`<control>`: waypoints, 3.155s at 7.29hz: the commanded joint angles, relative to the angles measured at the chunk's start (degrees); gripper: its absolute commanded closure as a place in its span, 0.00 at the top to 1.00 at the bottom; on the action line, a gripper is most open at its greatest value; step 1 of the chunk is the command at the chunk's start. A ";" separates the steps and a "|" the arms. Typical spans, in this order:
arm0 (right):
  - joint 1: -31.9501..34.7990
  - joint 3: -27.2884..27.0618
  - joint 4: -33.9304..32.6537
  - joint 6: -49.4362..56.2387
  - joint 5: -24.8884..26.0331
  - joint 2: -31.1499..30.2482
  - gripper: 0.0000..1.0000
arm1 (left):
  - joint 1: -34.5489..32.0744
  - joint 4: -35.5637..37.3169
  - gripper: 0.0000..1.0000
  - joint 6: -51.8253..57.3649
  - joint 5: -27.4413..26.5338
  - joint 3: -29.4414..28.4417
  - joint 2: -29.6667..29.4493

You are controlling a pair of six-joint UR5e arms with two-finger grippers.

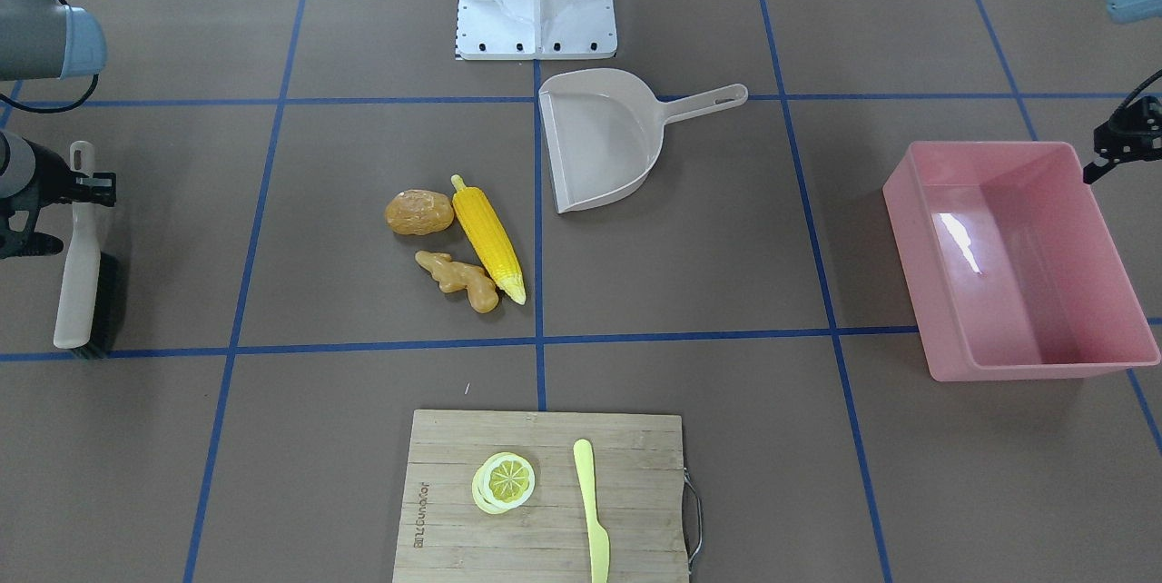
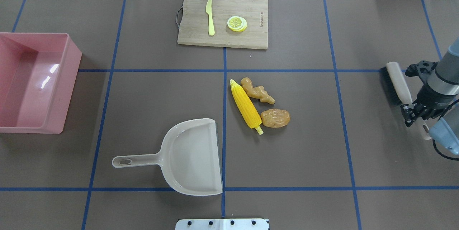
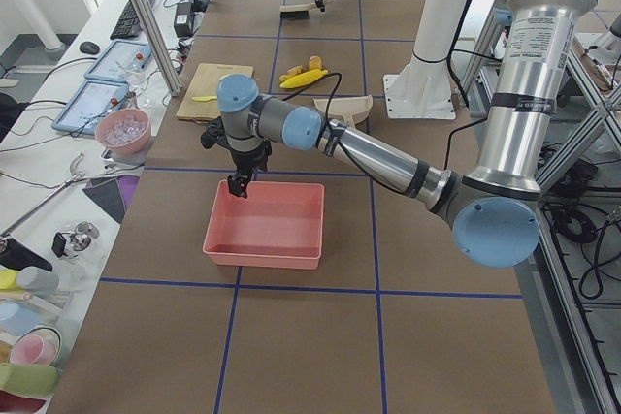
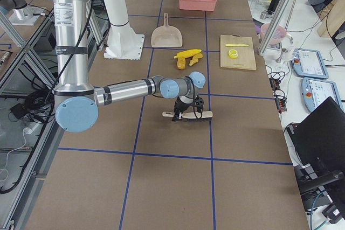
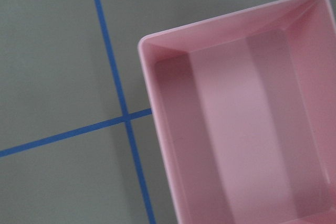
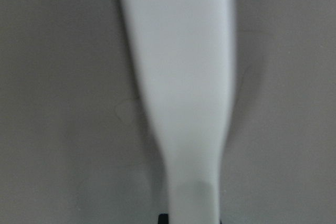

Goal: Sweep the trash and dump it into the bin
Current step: 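Grasp the white brush handle with the right gripper while the left arm reaches out, then grasp the white dustpan handle with the left gripper while the right gripper lifts the brush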

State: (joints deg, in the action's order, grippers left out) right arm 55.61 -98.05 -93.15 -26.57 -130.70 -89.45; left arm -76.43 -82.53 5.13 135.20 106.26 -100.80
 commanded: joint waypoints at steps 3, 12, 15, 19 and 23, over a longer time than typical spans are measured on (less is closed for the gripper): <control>4.65 -0.83 -0.10 0.38 -0.16 1.55 0.00 | 18.81 0.71 0.99 0.15 -7.43 9.73 -4.40; 6.27 -7.75 -0.62 -5.67 -1.74 5.08 0.00 | 41.61 2.47 0.99 6.08 -20.04 13.63 -11.44; 4.61 -8.21 0.08 -6.13 -3.23 6.04 0.00 | 49.15 2.11 0.99 6.93 -27.22 14.15 -11.52; 1.90 -12.07 0.08 -7.10 -8.25 8.31 0.00 | 54.81 -0.34 0.99 -0.12 -28.32 13.20 -8.90; 0.12 -11.82 -0.01 -9.11 -10.80 15.08 0.00 | 55.33 -6.41 0.99 -0.64 -28.23 11.00 -5.90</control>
State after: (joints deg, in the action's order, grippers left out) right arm 55.85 -110.10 -93.15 -35.34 -140.92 -76.14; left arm -21.44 -88.49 4.89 106.90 118.03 -106.61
